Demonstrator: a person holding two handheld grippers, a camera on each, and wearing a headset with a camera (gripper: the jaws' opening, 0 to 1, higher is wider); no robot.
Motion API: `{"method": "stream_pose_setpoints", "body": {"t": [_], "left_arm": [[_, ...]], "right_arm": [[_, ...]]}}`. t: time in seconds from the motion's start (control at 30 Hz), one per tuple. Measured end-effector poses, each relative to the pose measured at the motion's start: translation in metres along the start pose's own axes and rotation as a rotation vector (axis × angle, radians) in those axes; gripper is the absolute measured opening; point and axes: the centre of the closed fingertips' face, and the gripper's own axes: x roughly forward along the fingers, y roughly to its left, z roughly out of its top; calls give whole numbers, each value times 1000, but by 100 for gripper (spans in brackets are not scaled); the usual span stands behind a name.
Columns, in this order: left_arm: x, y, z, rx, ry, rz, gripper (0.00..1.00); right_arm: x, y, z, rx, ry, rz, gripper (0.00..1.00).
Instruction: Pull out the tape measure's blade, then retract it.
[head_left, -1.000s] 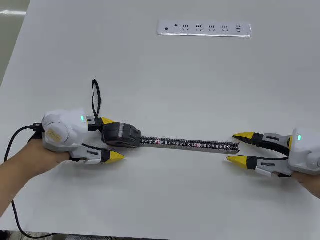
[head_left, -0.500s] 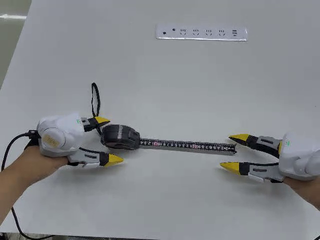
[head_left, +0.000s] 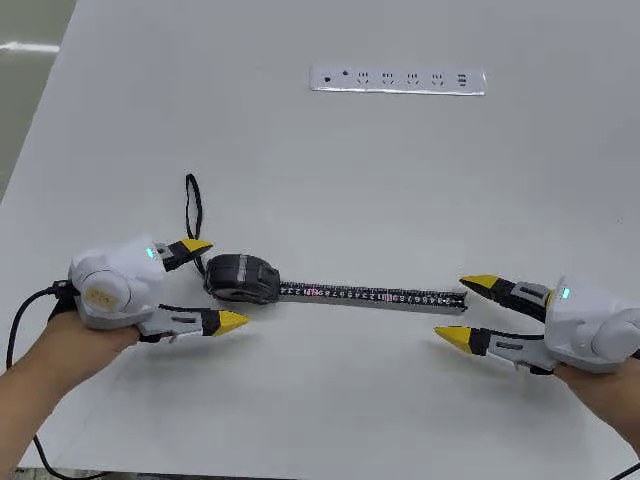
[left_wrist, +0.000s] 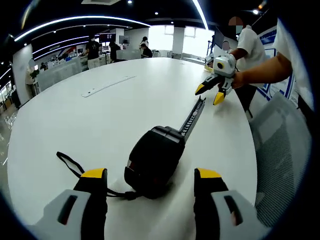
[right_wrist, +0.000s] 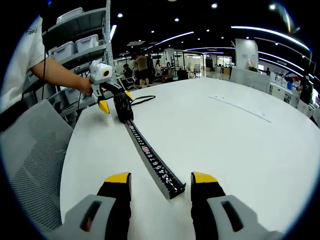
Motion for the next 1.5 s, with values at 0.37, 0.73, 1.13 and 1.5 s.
{"method": "stream_pose_setpoints", "body": {"t": [0.37,0.73,1.13,1.5], "left_arm": [[-11,-1,2,-47,-22,58,69],[-23,-4,-2,-101,-44,117,69],[-39,-12,1,-158,-87,160,71],[-55,-12,-4,-183,-101,207,72]], "right_arm": [[-3,7,0,24,7,-65,50],[-11,9,6,80,-8,-137,52],[-27,14,20,123,-58,-198,55],[-39,23,21,124,-64,-223,57]]}}
